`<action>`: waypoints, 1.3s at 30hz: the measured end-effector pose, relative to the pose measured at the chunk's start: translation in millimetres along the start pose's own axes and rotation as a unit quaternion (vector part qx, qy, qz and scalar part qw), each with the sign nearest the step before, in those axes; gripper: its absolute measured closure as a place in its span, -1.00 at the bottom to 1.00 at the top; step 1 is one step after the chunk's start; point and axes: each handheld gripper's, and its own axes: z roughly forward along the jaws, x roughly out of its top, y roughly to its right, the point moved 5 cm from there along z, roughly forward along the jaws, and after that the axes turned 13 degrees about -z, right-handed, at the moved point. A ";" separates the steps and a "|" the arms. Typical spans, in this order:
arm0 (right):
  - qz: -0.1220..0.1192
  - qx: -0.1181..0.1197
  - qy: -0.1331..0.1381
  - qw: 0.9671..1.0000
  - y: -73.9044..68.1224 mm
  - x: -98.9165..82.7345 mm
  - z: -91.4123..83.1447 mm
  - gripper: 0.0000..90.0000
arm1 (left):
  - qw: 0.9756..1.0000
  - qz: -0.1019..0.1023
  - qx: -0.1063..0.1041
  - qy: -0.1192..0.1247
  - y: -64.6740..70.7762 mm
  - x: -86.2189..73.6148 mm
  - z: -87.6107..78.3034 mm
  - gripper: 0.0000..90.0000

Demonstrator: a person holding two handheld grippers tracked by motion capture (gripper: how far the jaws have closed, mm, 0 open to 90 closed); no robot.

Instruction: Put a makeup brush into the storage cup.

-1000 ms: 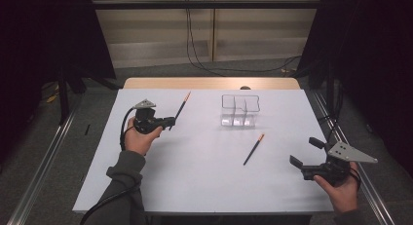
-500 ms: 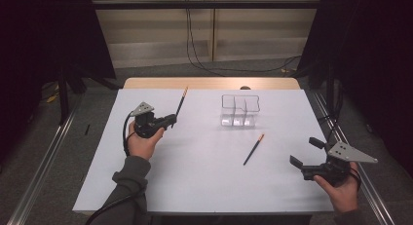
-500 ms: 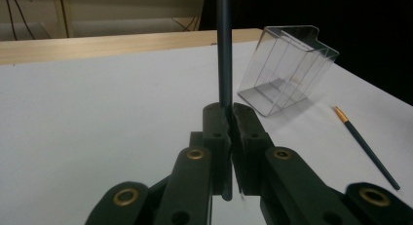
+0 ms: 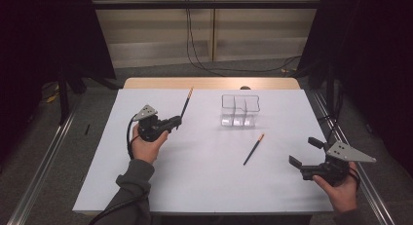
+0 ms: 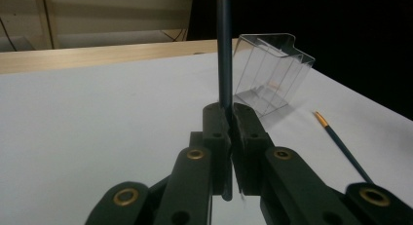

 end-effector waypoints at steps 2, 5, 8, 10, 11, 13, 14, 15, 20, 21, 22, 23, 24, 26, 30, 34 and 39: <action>0.001 0.001 0.002 1.000 -0.2 0.3 0.5 -0.97 | 1.000 -0.004 -0.006 0.003 4.5 -0.8 1.1 0.90; 0.003 0.001 0.002 1.000 0.3 0.6 0.9 -0.97 | 1.000 -0.004 -0.018 0.005 9.8 -2.5 3.0 0.90; 0.007 0.001 0.001 1.000 0.5 0.9 1.6 -0.97 | 1.000 -0.003 -0.023 0.006 13.6 -3.8 4.1 0.90; 0.007 0.002 0.001 1.000 0.5 1.2 2.6 -0.97 | 0.999 0.000 -0.036 0.006 15.7 -4.6 5.1 0.90; 0.007 0.004 0.003 1.000 0.2 1.7 3.3 -0.97 | 0.999 -0.002 -0.037 0.008 17.1 -4.9 5.5 0.90; 0.005 0.002 0.001 1.000 -0.2 2.5 4.2 -0.97 | 0.999 0.001 -0.042 0.009 19.8 -5.4 6.0 0.90; 0.006 0.003 0.000 1.000 -0.8 2.7 4.8 -0.97 | 0.999 0.003 -0.043 0.008 21.3 -5.7 5.9 0.90; 0.006 0.004 0.000 1.000 -1.3 3.1 5.6 -0.97 | 0.999 0.002 -0.044 0.010 23.0 -5.5 5.9 0.90; 0.008 0.011 0.001 1.000 -3.3 6.1 9.7 -0.97 | 0.998 0.007 -0.053 0.012 30.1 -6.2 7.3 0.90; 0.007 0.012 0.004 1.000 -3.7 7.2 11.0 -0.97 | 0.999 0.009 -0.047 0.009 30.4 -6.9 8.0 0.90; 0.005 0.009 0.004 1.000 -3.9 8.3 11.8 -0.97 | 0.999 0.011 -0.045 0.008 31.4 -7.8 8.8 0.90; 0.006 0.012 0.006 1.000 -4.5 9.5 12.8 -0.97 | 0.999 0.009 -0.049 0.008 33.1 -8.5 10.0 0.90; 0.004 0.013 0.005 1.000 -4.7 10.3 13.3 -0.97 | 0.999 0.013 -0.050 0.005 34.4 -9.4 10.9 0.90; 0.002 0.013 0.009 1.000 -4.8 12.2 15.5 -0.97 | 0.998 0.011 -0.054 0.005 38.1 -10.0 12.8 0.90; 0.011 0.021 0.010 1.000 -6.2 14.5 18.4 -0.97 | 0.998 0.016 -0.061 0.003 44.4 -10.2 15.2 0.90; 0.013 0.021 0.012 1.000 -5.4 16.2 21.8 -0.97 | 0.997 0.018 -0.070 0.004 51.0 -10.0 15.9 0.90; 0.018 0.025 0.013 0.999 -6.8 19.5 26.8 -0.97 | 0.996 0.022 -0.082 0.002 57.5 -11.4 17.2 0.90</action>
